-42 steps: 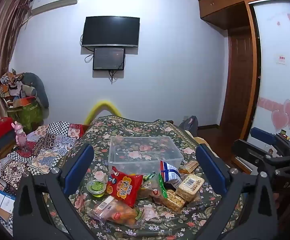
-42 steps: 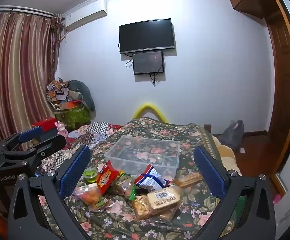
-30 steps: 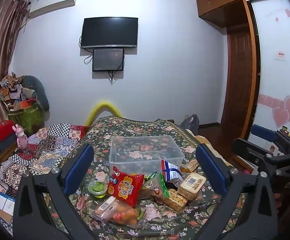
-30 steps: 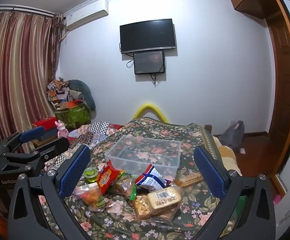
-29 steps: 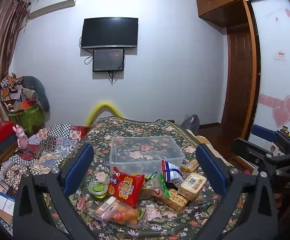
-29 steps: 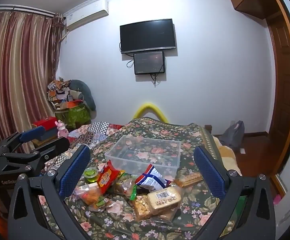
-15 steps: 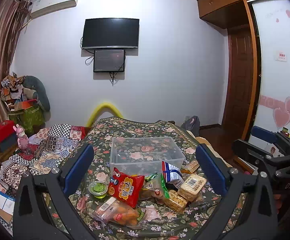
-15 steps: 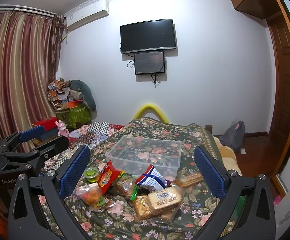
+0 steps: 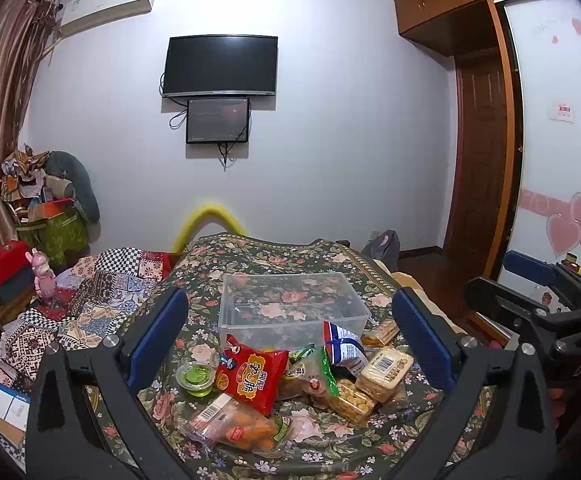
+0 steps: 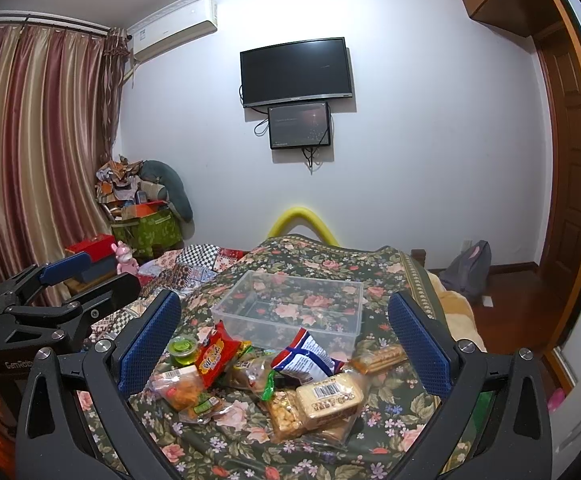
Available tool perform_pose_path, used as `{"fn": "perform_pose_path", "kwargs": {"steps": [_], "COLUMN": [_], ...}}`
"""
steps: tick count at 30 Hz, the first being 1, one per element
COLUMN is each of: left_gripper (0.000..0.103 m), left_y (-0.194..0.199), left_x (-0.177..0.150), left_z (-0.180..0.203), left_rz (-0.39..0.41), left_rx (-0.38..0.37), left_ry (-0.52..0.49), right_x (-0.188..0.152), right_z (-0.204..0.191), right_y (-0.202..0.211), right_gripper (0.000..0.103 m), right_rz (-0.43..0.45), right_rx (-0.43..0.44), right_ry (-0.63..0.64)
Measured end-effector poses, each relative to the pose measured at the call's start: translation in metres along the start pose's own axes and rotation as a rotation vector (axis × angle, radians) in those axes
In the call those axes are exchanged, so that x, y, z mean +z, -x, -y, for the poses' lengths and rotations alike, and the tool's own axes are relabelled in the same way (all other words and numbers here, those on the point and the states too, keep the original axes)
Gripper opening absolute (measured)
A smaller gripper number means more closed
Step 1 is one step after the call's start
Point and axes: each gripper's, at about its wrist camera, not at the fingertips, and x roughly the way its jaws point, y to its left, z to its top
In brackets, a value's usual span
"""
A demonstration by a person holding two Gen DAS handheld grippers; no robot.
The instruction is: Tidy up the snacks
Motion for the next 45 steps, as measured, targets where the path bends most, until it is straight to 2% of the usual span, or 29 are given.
{"fn": "perform_pose_path", "kwargs": {"steps": [45], "left_gripper": [0.102], "left_y": [-0.0062], "left_x": [-0.0075], "left_z": [-0.0025], "left_rz": [-0.014], "left_rx": [-0.012], "left_ry": [0.003], "right_x": [-0.004], "right_z": [0.0058], "right_y": [-0.0061], "right_gripper": [0.103], "right_rz": [-0.017], "right_rx": [0.006], "right_ry": [-0.022]}}
